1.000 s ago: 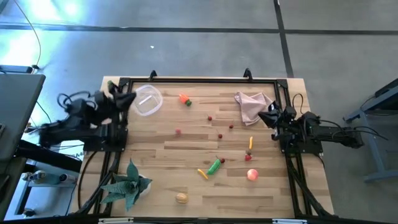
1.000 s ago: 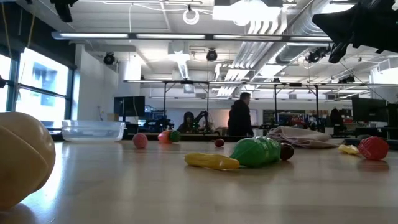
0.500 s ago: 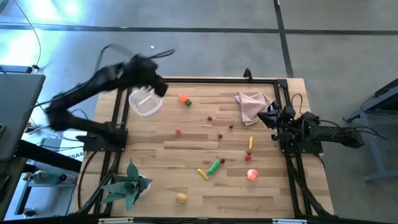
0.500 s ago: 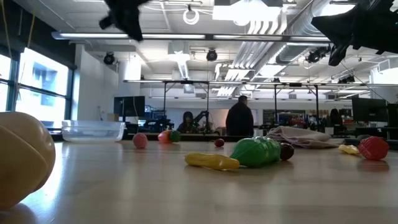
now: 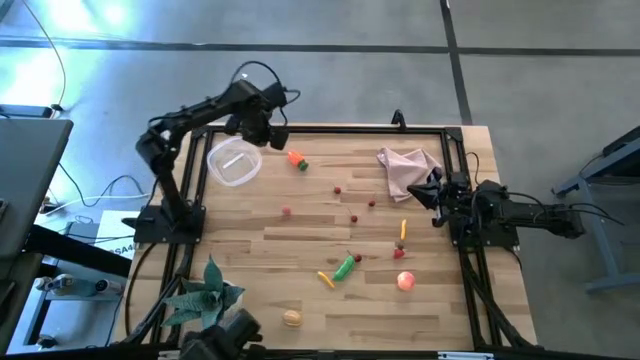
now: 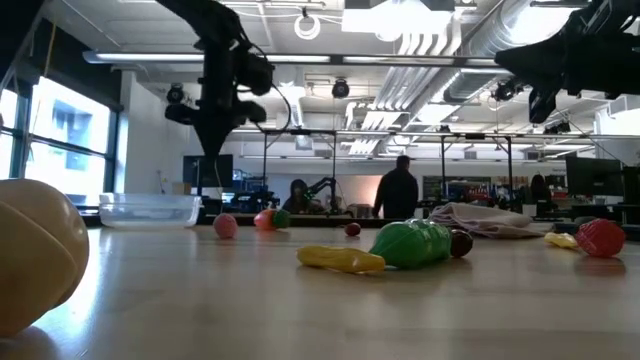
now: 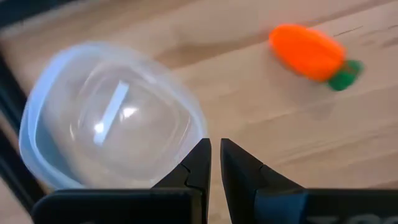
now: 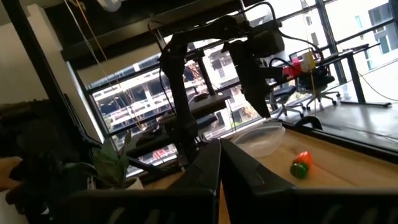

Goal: Pick and placing Produce into tupperware
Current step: Move the transparent bin to the middle of the table

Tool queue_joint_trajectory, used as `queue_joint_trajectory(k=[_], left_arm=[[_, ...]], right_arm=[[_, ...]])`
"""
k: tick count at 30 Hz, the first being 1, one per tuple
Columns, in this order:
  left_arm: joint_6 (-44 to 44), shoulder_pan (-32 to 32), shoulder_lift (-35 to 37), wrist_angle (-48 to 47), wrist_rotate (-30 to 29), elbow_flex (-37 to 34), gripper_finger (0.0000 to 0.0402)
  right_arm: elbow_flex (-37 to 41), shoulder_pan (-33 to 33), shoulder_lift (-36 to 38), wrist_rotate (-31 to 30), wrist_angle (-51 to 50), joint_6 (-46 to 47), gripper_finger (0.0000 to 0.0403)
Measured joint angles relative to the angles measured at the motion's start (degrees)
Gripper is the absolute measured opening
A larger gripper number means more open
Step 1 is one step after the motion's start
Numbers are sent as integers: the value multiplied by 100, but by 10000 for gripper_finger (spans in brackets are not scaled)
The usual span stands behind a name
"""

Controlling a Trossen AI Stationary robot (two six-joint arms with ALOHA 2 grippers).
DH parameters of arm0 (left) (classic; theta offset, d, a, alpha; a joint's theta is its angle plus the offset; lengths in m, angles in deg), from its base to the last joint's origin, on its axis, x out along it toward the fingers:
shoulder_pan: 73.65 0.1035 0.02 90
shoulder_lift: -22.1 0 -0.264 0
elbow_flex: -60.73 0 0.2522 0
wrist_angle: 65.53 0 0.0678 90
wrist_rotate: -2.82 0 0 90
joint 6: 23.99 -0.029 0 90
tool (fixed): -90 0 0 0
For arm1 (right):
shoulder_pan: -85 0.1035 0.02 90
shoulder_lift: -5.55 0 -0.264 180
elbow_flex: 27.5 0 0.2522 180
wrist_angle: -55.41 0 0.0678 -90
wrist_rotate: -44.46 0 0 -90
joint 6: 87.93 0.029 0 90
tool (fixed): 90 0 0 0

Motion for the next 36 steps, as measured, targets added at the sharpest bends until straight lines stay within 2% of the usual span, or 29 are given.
queue_joint_trajectory(k=[4,10,14,25,36], left_arm=[[542,-192,-134,48,-388,0,26],[1169,-216,-156,-8,-661,-18,26],[1528,-216,-153,-103,-915,-261,26],[1714,-115,-154,679,-992,-1397,26],[1643,-141,-154,1567,-872,-1998,26]], right_arm=[[0,1,0,0,-123,-9,0],[0,1,-2,9,-363,-41,0],[0,1,-2,95,-632,-22,0],[0,2,-2,219,-774,-87,0],[0,1,-2,219,-776,-129,0]])
